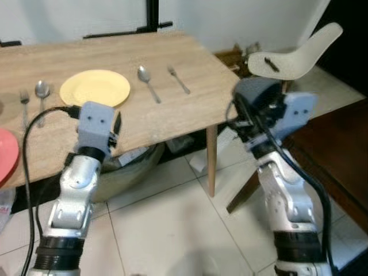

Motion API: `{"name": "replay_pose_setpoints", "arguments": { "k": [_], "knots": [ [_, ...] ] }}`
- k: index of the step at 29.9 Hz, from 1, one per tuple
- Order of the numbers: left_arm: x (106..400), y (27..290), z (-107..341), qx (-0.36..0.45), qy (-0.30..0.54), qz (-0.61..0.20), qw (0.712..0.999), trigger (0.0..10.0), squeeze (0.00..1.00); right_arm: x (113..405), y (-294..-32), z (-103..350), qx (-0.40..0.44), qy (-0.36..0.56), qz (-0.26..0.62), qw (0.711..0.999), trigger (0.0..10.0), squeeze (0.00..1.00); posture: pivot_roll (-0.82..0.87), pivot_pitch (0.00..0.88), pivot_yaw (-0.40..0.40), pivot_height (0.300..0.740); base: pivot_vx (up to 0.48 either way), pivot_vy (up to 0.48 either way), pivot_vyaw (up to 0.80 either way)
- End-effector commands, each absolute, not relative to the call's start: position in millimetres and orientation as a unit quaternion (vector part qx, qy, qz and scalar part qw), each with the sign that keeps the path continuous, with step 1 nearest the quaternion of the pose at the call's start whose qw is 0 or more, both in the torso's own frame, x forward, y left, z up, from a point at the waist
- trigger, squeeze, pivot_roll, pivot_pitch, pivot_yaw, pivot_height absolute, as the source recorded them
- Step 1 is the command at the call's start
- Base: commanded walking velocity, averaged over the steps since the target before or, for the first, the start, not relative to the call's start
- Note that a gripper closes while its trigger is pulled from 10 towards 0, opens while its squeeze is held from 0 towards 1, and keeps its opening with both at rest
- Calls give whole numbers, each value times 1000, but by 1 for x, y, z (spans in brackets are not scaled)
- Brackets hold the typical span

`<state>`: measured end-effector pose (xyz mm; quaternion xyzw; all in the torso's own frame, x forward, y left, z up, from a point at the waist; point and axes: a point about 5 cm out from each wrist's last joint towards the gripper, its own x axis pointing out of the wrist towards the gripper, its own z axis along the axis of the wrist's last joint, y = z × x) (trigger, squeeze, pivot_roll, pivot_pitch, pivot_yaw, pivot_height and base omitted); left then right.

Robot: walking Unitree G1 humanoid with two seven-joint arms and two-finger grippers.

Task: Setting the table

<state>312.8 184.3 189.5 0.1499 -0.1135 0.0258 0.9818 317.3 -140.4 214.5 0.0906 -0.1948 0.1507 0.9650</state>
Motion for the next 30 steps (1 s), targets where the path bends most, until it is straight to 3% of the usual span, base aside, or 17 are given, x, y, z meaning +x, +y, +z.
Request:
{"name": "replay_pose_setpoints", "arguments": {
  "k": [1, 30],
  "knots": [
    [313, 180, 186, 153, -110, 19, 982, 10000, 0, 317, -148, 214, 93, -194, 138, 967, 10000, 0, -101, 0, -3, 740, 461, 0, 0],
    [312, 177, 189, 160, -121, 14, 980, 10000, 0, 320, -100, 218, 63, -168, 286, 941, 10000, 0, -89, 0, -12, 740, 456, 0, 0]
  ]
}}
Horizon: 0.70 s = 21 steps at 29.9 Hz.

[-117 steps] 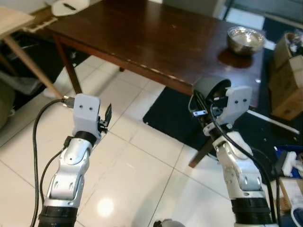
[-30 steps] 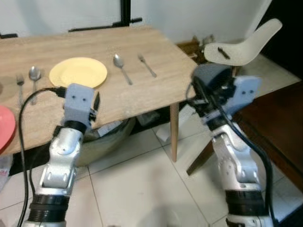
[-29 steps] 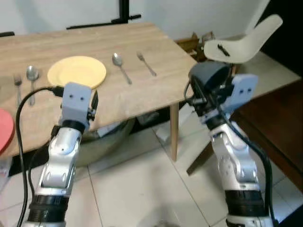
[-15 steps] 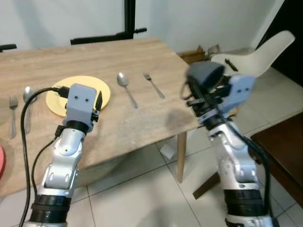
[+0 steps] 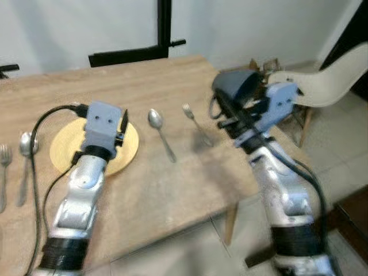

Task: Setting the table

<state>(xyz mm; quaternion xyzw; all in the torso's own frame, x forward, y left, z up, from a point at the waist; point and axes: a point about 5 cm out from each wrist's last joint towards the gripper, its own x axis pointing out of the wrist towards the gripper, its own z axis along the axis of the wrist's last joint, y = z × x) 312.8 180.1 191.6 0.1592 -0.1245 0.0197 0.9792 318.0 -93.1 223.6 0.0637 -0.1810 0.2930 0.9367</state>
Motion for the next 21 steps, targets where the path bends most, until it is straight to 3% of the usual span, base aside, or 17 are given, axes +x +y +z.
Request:
{"name": "replay_pose_setpoints", "arguments": {
  "k": [1, 4, 8, 9, 13, 17, 21],
  "knots": [
    [312, 177, 189, 158, -120, 12, 980, 10000, 0, 320, -97, 217, 59, -161, 296, 940, 10000, 0, -90, 0, -11, 740, 364, 0, 0],
    [312, 174, 191, 159, -119, -11, 980, 10000, 0, 319, -90, 213, 44, -146, 324, 934, 10000, 0, -91, 0, -8, 740, 0, 0, 0],
    [307, 172, 194, 166, -100, -97, 976, 10000, 0, 322, -83, 208, 25, -128, 346, 929, 10000, 0, -85, 3, -14, 740, 0, 0, 0],
    [302, 173, 194, 155, -79, -151, 973, 10000, 0, 325, -83, 207, 21, -124, 348, 929, 10000, 0, -79, 7, -18, 740, 0, 0, 0],
    [297, 174, 193, 149, -61, -196, 967, 10000, 0, 327, -83, 207, 25, -120, 351, 928, 10000, 0, -75, 13, -18, 740, 0, 0, 0],
    [283, 183, 201, 179, -45, -270, 945, 10000, 0, 331, -77, 197, 16, -85, 385, 919, 10000, 0, -60, 28, -21, 740, 0, 0, 0],
    [277, 191, 211, 192, -43, -296, 935, 10000, 0, 333, -74, 192, 19, -69, 397, 915, 10000, 0, -54, 31, -26, 740, 0, 0, 0]
  ]
}}
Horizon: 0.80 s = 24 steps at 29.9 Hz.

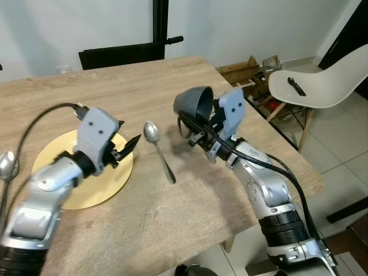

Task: Setting the table

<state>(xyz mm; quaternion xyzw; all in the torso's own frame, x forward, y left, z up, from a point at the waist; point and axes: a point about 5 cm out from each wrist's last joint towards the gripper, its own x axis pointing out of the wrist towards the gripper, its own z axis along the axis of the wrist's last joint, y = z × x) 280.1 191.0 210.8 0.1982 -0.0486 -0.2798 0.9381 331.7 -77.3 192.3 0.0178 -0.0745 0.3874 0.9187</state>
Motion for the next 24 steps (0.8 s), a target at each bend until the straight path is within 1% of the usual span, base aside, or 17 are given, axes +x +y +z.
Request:
{"name": "replay_pose_setpoints", "arguments": {
  "k": [1, 5, 9, 10, 11, 13, 15, 17, 19, 20, 21, 24],
  "knots": [
    [274, 194, 215, 194, -44, -296, 934, 10000, 0, 334, -73, 188, 23, -62, 399, 915, 10000, 0, -40, 42, -35, 740, 0, 0, 0],
    [269, 199, 223, 196, -40, -303, 932, 10000, 0, 339, -71, 183, 23, -55, 393, 918, 10000, 0, -32, 45, -38, 740, 0, 0, 0],
    [263, 196, 221, 196, -33, -309, 930, 10000, 0, 345, -75, 184, 20, -58, 381, 923, 10000, 0, -25, 47, -41, 740, 0, 0, 0],
    [260, 193, 218, 195, -29, -314, 929, 10000, 0, 351, -83, 188, 19, -60, 363, 930, 10000, 0, -26, 49, -44, 740, 0, 0, 0],
    [260, 193, 218, 195, -29, -314, 929, 10000, 0, 351, -83, 188, 19, -60, 363, 930, 10000, 0, -26, 49, -44, 740, 0, 0, 0],
    [259, 191, 217, 193, -24, -319, 928, 10000, 0, 356, -95, 189, 22, -56, 346, 936, 10000, 0, -31, 54, -45, 740, 0, 0, 0],
    [257, 190, 215, 192, -18, -326, 926, 10000, 0, 359, -103, 188, 13, -49, 346, 937, 10000, 0, -35, 58, -46, 740, 0, 0, 0],
    [256, 190, 214, 193, -14, -328, 925, 10000, 0, 360, -105, 189, 6, -50, 349, 936, 10000, 0, -36, 59, -46, 740, 0, 0, 0],
    [256, 190, 213, 195, -8, -328, 924, 10000, 0, 359, -106, 192, -27, -62, 356, 932, 10000, 0, -36, 58, -47, 740, 0, 0, 0],
    [256, 190, 212, 196, -6, -327, 925, 10000, 0, 354, -102, 191, -90, -68, 383, 917, 10000, 0, -40, 60, -42, 740, 0, 0, 0],
    [256, 191, 212, 196, -6, -326, 925, 10000, 0, 353, -101, 190, -106, -68, 392, 911, 10000, 0, -40, 60, -42, 740, 0, 0, 0],
    [257, 189, 212, 203, -2, -328, 922, 10000, 0, 344, -100, 196, -159, -74, 439, 881, 10000, 0, -44, 61, -42, 740, 0, 0, 0]
  ]
}}
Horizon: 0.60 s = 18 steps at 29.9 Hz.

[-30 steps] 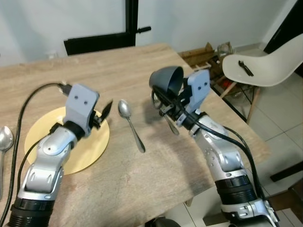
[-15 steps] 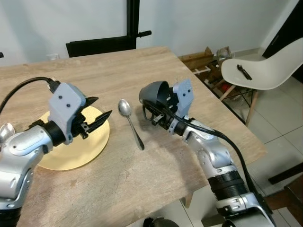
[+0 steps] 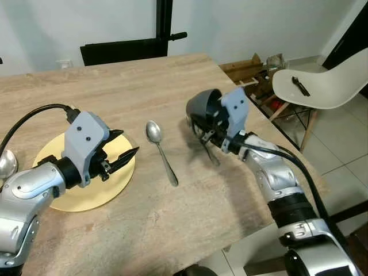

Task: Setting the table

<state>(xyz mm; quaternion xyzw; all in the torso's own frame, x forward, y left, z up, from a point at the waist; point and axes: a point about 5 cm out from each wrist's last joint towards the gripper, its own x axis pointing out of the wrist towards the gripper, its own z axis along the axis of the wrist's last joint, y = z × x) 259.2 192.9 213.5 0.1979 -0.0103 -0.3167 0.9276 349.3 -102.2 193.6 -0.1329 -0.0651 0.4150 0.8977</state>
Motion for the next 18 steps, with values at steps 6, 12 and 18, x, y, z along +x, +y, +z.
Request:
{"name": "replay_pose_setpoints", "arguments": {
  "k": [6, 12, 18],
  "knots": [
    [258, 189, 212, 208, 2, -335, 919, 10000, 0, 314, -113, 215, -296, -57, 560, 772, 10000, 0, -65, 64, -28, 740, 0, 0, 0],
    [258, 200, 215, 222, 10, -338, 915, 10000, 0, 298, -116, 217, -371, -25, 629, 683, 10000, 0, -77, 61, -23, 740, 0, 0, 0],
    [224, 233, 236, 269, 53, -392, 878, 10000, 0, 295, -79, 206, -362, -23, 693, 623, 10000, 0, -26, 50, -25, 740, 0, 0, 0]
  ]
}}
